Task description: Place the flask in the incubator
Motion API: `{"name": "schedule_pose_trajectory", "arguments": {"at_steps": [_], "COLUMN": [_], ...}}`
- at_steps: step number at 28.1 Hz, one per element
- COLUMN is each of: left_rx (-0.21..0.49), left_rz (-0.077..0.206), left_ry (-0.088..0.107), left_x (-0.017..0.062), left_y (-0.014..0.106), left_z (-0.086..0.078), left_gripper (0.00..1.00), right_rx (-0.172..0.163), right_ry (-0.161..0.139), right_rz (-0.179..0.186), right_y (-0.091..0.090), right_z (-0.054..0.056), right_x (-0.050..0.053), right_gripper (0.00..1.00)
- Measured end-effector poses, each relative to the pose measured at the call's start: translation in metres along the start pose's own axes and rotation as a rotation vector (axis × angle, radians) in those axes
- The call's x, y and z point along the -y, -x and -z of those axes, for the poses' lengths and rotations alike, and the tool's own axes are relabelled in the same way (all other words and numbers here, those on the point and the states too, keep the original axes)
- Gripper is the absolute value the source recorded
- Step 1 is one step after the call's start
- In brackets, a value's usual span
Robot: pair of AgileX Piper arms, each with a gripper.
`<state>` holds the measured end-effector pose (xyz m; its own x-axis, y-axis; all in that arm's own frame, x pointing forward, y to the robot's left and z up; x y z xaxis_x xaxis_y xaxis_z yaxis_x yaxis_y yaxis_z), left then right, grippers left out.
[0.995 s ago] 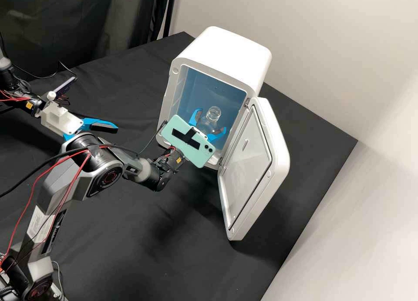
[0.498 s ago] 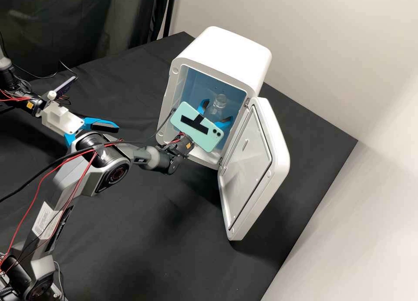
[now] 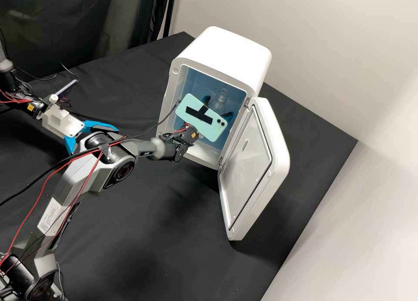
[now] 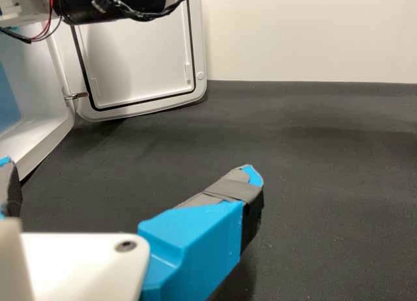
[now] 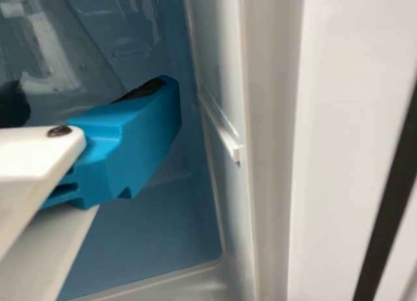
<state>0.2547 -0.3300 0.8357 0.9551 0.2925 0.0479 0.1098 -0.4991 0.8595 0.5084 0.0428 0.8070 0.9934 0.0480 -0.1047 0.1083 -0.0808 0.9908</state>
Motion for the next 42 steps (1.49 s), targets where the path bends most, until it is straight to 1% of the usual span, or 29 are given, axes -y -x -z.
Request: {"name": "schedule_pose_trajectory", "arguments": {"at_steps": [5,11,16,19,21,22,24,25,26,30,34,39,42], "left_rx": [-0.001,-0.003,-0.003,-0.003,-0.003,-0.003,-0.005,-0.005,-0.005,-0.006,-0.006,-0.005,-0.005], "left_rz": [0.004,0.016,0.016,0.016,0.016,0.016,0.016,0.016,0.015,0.012,0.012,0.008,0.004], "left_ry": [0.001,0.003,0.003,0.003,0.003,0.003,0.003,0.003,0.003,0.003,0.003,0.002,0.002], "left_x": [0.0010,0.0043,0.0043,0.0043,0.0043,0.0043,0.0042,0.0042,0.0040,0.0033,0.0033,0.0024,0.0015], "left_y": [0.000,-0.001,-0.001,-0.001,-0.001,-0.001,-0.001,-0.001,-0.001,-0.002,-0.002,-0.003,-0.003], "left_z": [0.000,0.001,0.001,0.001,0.001,0.001,0.001,0.001,0.001,0.002,0.002,0.002,0.002], "left_gripper": [1.00,1.00,1.00,1.00,1.00,1.00,1.00,1.00,1.00,1.00,1.00,1.00,1.00], "right_rx": [0.016,0.016,0.016,0.012,0.008,0.004,0.009,0.008,0.014,0.041,0.056,0.055,0.061], "right_ry": [0.002,0.002,0.002,0.018,0.035,0.042,0.051,0.059,0.066,0.071,0.076,0.076,0.075], "right_rz": [0.014,0.014,0.014,0.018,0.024,0.034,0.049,0.058,0.075,0.108,0.120,0.120,0.125], "right_y": [-0.005,-0.005,-0.005,-0.005,-0.006,-0.006,-0.007,-0.007,-0.007,-0.008,-0.008,-0.008,-0.008], "right_z": [0.001,0.001,0.001,0.004,0.006,0.008,0.007,0.008,0.005,-0.006,-0.012,-0.012,-0.015], "right_x": [0.002,0.002,0.002,0.004,0.009,0.015,0.022,0.027,0.035,0.049,0.053,0.053,0.056], "right_gripper": [0.00,0.00,0.00,0.00,0.00,0.00,0.00,0.00,0.00,0.00,0.00,0.00,0.00]}}
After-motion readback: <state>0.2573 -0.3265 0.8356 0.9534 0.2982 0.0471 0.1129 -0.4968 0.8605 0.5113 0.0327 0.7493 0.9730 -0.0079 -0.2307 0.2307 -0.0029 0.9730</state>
